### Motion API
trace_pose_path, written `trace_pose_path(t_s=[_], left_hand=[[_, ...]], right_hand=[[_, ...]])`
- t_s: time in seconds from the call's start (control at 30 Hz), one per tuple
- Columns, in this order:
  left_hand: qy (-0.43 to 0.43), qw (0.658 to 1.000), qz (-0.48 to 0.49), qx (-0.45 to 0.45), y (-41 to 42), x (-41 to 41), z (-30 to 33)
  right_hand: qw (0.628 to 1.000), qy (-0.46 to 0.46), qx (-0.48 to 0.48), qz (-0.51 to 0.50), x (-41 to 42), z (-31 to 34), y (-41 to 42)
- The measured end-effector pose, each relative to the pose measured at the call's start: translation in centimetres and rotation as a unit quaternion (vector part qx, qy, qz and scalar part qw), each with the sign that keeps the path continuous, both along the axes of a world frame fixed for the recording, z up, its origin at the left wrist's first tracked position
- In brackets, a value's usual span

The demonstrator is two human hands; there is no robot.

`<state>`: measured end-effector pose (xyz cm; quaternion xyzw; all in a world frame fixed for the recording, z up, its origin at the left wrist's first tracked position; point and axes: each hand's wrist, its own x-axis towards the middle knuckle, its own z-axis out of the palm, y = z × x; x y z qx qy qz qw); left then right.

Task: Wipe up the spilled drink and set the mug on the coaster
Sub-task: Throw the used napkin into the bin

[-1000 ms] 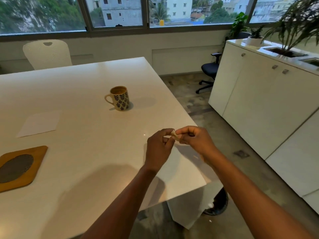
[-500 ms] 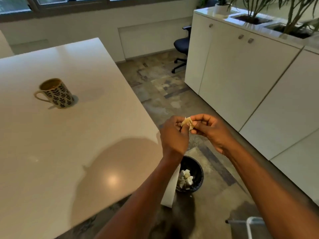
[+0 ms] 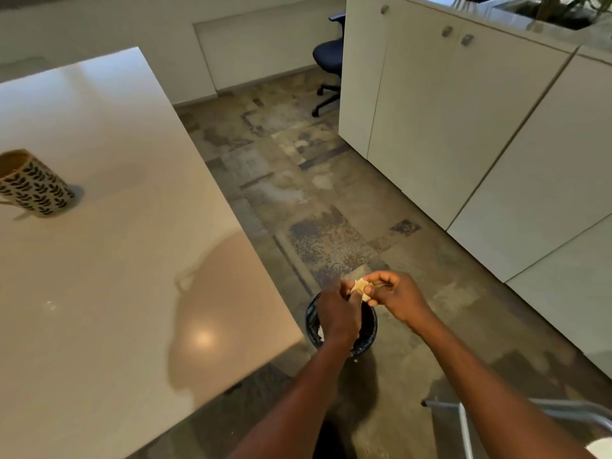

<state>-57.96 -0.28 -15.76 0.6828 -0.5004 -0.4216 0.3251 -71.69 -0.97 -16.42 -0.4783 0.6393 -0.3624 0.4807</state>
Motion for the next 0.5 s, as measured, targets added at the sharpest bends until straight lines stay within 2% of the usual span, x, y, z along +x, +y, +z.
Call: trace_pose_path(t_s=[0.17,0.33,0.5], left_hand=[[-0.004,0.994,-0.089,0.058,-0.9,0.2,-4.3],[0.009,0.987,-0.111,0.116,-1.6,0.3,-7.4],[-0.008,0.984,-0.113,0.137,-1.9,-0.2,-9.0]], right_hand=[[0.993,0.116,0.025,-0.022,0.0,-4.3,-1.2],[0.967,0.253,0.021,-0.003,0.4,-7.2,-1.9],[0.959,0.281,0.022,-0.001,0.8,-8.9,-3.0]])
